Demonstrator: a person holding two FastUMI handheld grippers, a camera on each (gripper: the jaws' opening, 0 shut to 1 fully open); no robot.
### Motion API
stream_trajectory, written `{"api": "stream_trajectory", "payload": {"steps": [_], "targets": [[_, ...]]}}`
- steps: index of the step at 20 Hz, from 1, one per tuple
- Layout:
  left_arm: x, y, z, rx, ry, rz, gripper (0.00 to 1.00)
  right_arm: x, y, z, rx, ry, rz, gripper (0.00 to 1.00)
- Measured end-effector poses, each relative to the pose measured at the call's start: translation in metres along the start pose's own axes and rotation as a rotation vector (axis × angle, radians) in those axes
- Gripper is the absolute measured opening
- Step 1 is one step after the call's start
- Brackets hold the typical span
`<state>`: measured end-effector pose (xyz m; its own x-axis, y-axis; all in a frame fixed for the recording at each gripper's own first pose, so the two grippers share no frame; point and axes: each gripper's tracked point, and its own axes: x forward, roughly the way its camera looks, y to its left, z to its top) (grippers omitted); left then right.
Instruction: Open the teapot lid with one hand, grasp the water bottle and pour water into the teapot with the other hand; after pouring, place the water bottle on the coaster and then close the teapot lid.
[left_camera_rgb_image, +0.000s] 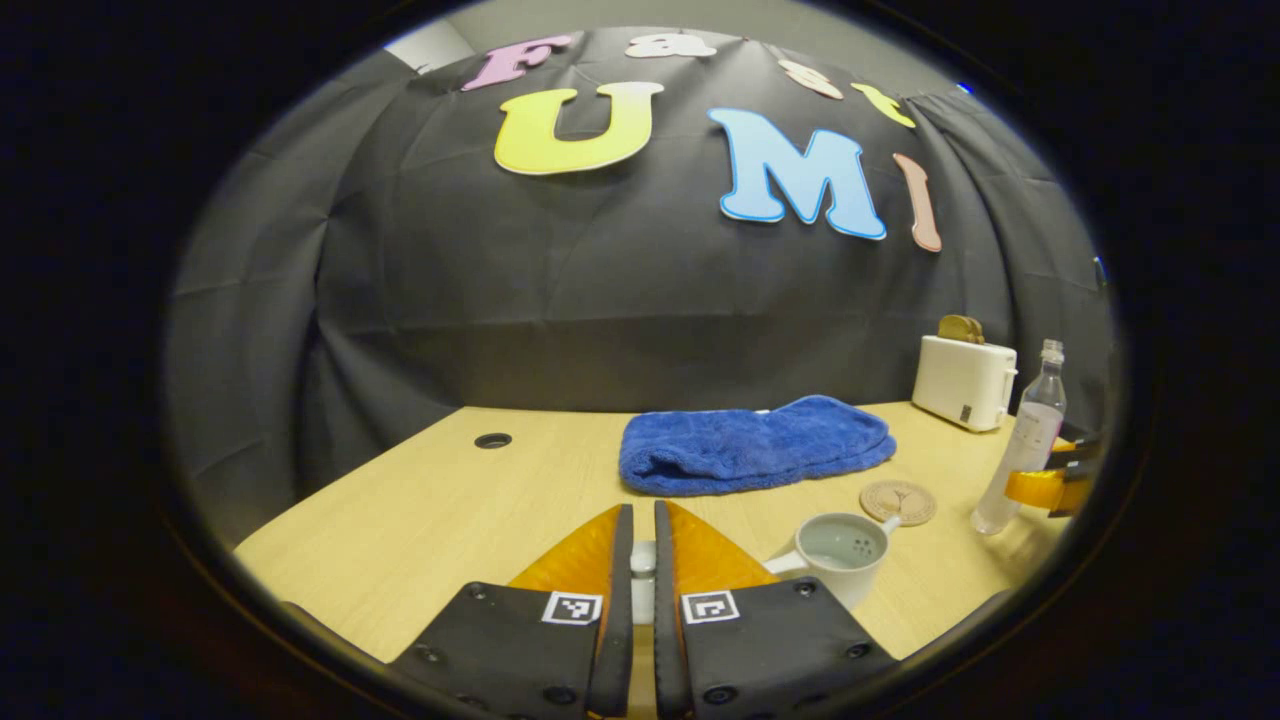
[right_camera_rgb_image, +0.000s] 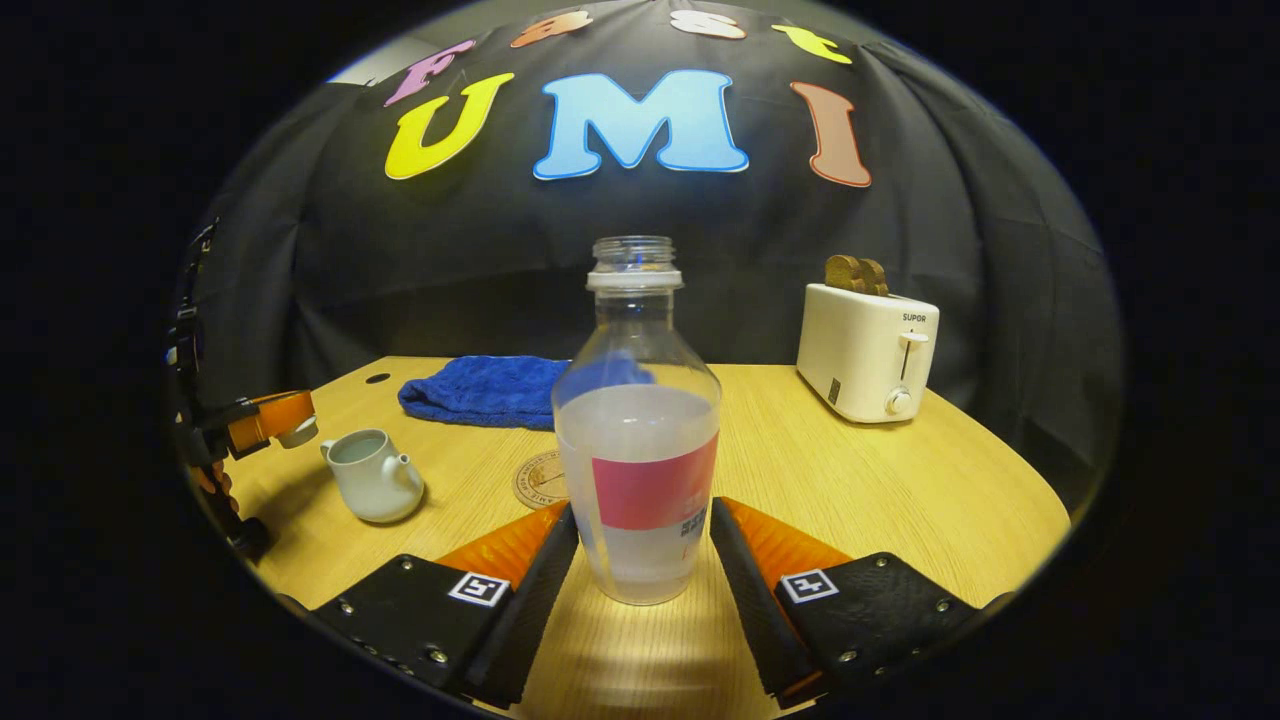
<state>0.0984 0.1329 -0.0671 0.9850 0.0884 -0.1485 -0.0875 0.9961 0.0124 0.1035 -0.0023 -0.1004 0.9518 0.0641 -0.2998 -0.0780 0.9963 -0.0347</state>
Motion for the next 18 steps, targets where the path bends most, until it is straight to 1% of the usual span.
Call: {"api": "stream_trajectory", "payload": {"steps": [2, 8, 11, 15, 18], "targets": [[-0.001, 0.000, 0.001, -0.002, -0.003, -0.002, 0.15, 0.000, 0.001, 0.000, -0.021, -0.003, 0.005, 0.78], [-0.006, -0.002, 0.003, -0.006, -0.010, -0.008, 0.16, -0.007, 0.006, 0.013, -0.156, -0.017, -0.030, 0.77], [-0.008, -0.002, 0.005, -0.009, -0.013, -0.011, 0.16, -0.008, 0.011, 0.023, -0.285, -0.021, -0.056, 0.77], [-0.010, -0.002, 0.005, -0.011, -0.014, -0.017, 0.16, -0.001, 0.022, 0.031, -0.472, -0.003, -0.063, 0.77], [-0.009, -0.001, 0.004, -0.010, -0.015, -0.017, 0.16, 0.004, 0.028, 0.040, -0.618, -0.020, -0.083, 0.77]]}}
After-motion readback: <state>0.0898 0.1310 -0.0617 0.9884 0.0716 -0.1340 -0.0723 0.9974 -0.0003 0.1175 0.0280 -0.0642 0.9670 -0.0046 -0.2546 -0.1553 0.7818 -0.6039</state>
